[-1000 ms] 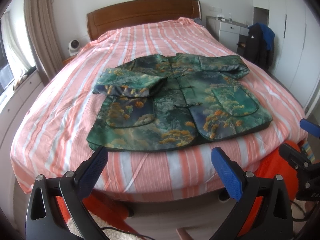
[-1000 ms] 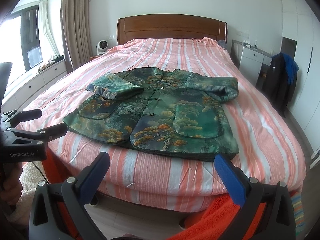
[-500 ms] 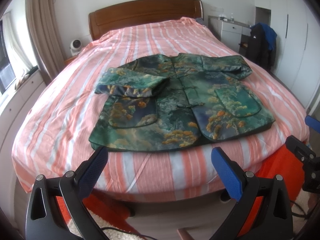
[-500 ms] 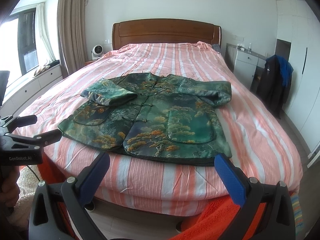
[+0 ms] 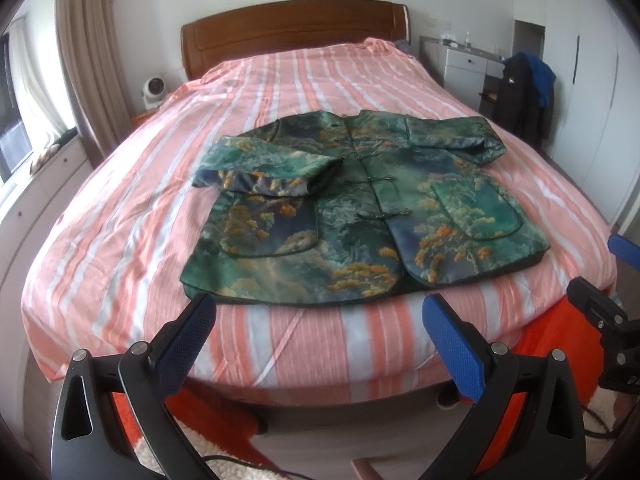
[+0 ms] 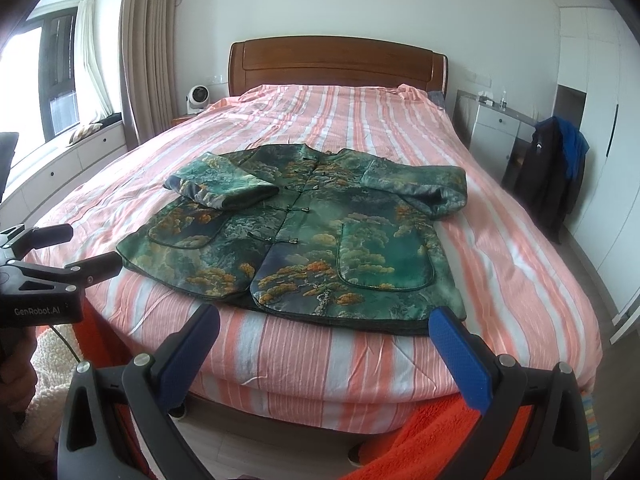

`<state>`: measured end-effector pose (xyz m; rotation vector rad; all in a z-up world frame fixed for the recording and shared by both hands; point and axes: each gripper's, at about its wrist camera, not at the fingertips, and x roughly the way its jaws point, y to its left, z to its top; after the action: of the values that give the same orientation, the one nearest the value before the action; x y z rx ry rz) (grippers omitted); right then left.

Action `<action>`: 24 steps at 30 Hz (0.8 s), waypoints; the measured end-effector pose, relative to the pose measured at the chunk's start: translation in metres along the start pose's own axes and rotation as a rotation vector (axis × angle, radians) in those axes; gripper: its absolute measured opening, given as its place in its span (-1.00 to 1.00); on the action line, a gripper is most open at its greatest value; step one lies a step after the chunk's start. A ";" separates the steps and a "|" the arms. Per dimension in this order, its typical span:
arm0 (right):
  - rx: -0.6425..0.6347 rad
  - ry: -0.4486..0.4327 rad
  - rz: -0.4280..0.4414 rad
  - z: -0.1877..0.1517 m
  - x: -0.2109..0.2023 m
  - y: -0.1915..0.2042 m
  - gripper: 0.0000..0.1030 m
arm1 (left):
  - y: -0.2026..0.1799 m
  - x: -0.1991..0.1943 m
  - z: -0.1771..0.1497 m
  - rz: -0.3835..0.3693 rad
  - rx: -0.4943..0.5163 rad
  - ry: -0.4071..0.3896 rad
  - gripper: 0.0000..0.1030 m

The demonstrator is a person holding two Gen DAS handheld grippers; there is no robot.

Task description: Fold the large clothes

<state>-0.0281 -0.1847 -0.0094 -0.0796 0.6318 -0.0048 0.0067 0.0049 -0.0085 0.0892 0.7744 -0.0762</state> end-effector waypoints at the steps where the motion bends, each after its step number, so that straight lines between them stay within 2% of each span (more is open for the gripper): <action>1: -0.002 0.001 0.001 0.000 0.000 0.001 0.99 | 0.000 0.000 0.000 0.000 0.000 0.001 0.99; 17: -0.013 0.007 0.003 0.000 0.002 0.002 0.99 | 0.001 0.004 -0.002 0.010 0.001 0.019 0.99; 24: -0.016 0.019 0.008 -0.001 0.006 0.005 0.99 | 0.036 0.030 0.000 -0.027 -0.078 0.079 0.99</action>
<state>-0.0235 -0.1800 -0.0140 -0.0923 0.6516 0.0065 0.0317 0.0396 -0.0271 0.0081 0.8568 -0.0683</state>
